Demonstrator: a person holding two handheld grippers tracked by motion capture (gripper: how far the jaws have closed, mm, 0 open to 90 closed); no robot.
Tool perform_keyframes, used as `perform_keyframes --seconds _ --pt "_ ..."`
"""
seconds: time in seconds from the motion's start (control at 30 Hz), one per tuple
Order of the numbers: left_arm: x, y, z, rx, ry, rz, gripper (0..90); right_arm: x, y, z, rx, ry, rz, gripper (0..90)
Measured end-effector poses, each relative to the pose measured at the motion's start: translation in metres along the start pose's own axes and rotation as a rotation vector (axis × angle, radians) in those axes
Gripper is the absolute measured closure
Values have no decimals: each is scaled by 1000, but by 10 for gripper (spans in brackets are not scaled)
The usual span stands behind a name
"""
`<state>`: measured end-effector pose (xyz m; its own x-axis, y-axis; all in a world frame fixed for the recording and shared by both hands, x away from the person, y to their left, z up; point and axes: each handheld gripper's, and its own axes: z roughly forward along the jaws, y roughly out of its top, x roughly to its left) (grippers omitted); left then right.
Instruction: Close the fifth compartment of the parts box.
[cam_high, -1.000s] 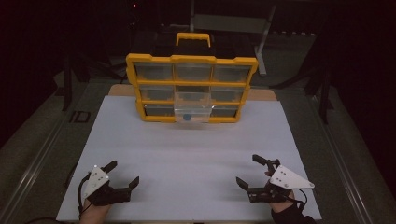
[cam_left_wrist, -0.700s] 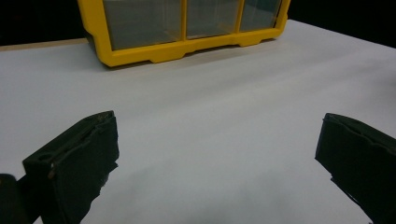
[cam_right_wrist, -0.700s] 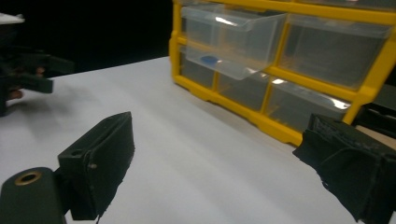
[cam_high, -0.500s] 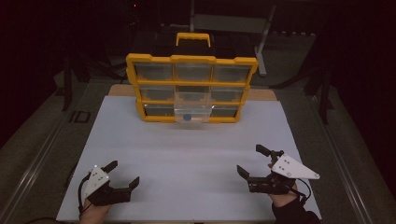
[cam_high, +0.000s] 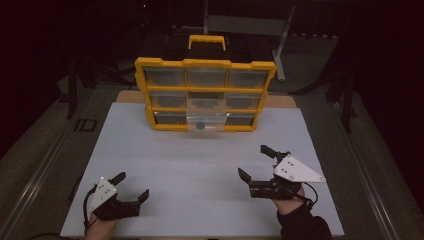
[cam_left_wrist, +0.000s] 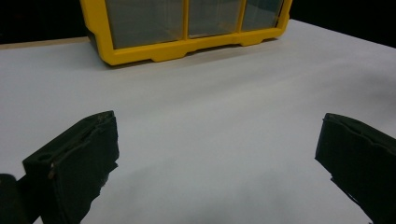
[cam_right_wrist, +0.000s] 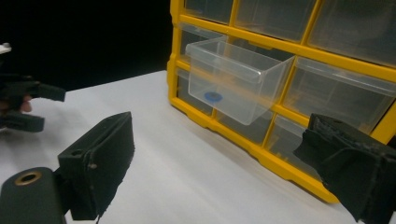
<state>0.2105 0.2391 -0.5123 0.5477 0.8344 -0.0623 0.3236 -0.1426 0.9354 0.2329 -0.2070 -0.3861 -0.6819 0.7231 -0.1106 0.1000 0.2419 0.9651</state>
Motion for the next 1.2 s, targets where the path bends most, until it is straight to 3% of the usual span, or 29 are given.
perform_keyframes --seconds 0.4,0.67,1.0,1.2 --pt "0 0 0 -2 -1 -1 0 17 12 28 46 3 -43 94" --pt "-1 0 0 -1 -4 2 0 26 12 44 52 -20 -25 93" --pt "-1 0 0 -3 -7 0 0 33 2 69 86 -86 -19 93" --pt "0 0 -1 -9 -6 -4 0 38 -3 84 103 -86 1 93"
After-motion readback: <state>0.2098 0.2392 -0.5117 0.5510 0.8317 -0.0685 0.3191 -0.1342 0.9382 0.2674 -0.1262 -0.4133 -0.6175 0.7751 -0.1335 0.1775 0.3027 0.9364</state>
